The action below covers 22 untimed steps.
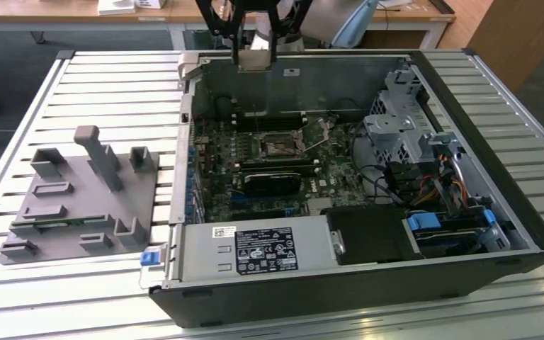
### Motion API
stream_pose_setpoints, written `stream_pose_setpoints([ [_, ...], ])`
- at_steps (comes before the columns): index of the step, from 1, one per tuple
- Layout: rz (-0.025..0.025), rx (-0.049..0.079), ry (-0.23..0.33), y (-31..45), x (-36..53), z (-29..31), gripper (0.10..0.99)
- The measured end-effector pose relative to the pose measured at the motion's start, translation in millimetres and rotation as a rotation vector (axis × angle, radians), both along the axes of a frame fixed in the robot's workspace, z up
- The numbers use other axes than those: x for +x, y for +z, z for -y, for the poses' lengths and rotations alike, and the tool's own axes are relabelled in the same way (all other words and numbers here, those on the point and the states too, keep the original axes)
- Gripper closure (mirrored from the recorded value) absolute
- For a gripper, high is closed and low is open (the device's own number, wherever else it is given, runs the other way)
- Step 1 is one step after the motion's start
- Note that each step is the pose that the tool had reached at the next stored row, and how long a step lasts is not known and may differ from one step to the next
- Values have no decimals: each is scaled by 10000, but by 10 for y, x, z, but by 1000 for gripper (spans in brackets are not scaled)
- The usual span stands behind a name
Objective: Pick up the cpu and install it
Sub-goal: 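Pick up the cpu and move it towards the insertion slot, then place the cpu into insertion slot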
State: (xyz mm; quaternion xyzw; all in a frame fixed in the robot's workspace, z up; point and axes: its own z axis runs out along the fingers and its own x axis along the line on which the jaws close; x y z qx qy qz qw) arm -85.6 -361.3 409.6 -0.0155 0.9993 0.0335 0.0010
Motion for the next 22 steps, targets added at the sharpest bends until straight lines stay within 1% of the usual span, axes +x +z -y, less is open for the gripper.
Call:
stream_pose_setpoints([
  [4,-1,7,0,-7,137,-20,561],
  [7,2,35,1,-12,232,-31,561],
  [12,4,63,-5,-15,390,-41,561],
  [18,6,55,-148,-16,483,-43,561],
  [20,4,53,-208,-16,495,-42,561],
  [21,5,53,-357,-19,495,-43,561],
  [22,5,52,-693,-22,495,-43,561],
])
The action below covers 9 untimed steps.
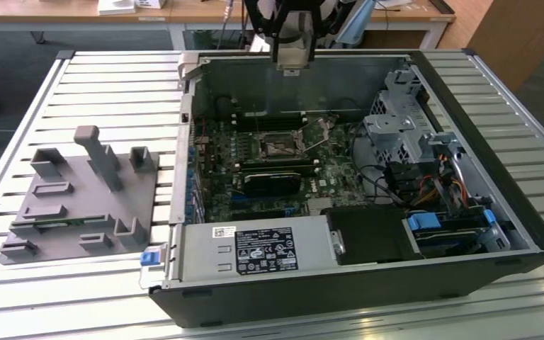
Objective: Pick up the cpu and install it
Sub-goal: 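Place the cpu into insertion slot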
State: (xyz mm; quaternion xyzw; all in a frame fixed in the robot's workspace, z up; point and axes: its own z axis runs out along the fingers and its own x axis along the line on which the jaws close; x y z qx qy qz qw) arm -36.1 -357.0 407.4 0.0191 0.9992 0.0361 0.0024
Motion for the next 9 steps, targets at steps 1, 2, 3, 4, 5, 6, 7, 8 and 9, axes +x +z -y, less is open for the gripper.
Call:
stream_pose_setpoints([
  [1,0,0,-178,-2,0,0,561],
  [2,1,1,-351,-4,0,0,561],
  [3,2,2,-500,-7,0,-1,561],
  [4,1,2,-697,-10,0,-1,561],
  [5,1,1,-875,-13,0,-1,561],
  [6,0,0,-1055,-15,0,-1,561],
  [7,0,0,-1224,-17,0,0,561],
  [8,1,0,-1382,-19,0,0,561],
  [9,2,1,-1532,-21,0,-1,561],
])
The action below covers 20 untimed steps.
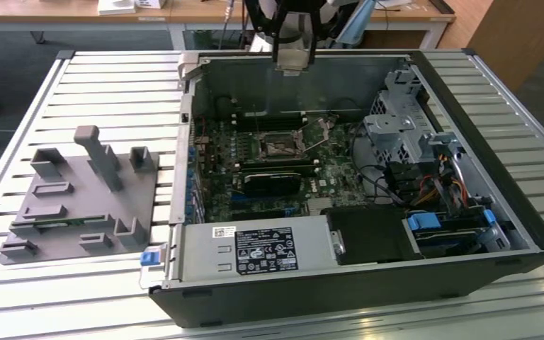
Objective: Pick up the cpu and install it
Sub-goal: 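Place the cpu into insertion slot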
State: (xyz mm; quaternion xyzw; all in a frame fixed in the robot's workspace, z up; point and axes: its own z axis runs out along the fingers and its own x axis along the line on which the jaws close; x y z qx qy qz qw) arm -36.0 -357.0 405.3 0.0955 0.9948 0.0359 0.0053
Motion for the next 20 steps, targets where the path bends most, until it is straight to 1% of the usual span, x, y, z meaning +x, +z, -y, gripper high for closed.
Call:
stream_pose_setpoints([
  [15,6,0,-2351,-22,0,-4,561],
  [20,8,-1,-2934,-28,0,-10,561],
])
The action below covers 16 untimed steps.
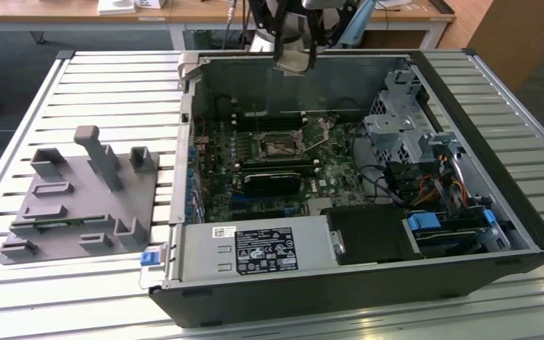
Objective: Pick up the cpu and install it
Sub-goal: 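Place the cpu into insertion slot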
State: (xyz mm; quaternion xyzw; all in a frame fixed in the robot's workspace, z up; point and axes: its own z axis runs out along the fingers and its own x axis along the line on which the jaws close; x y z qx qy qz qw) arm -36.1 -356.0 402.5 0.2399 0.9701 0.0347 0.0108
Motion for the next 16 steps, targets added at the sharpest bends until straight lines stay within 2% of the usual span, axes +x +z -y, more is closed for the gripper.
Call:
stream_pose_setpoints([
  [16,5,1,-1733,-17,0,-30,561],
])
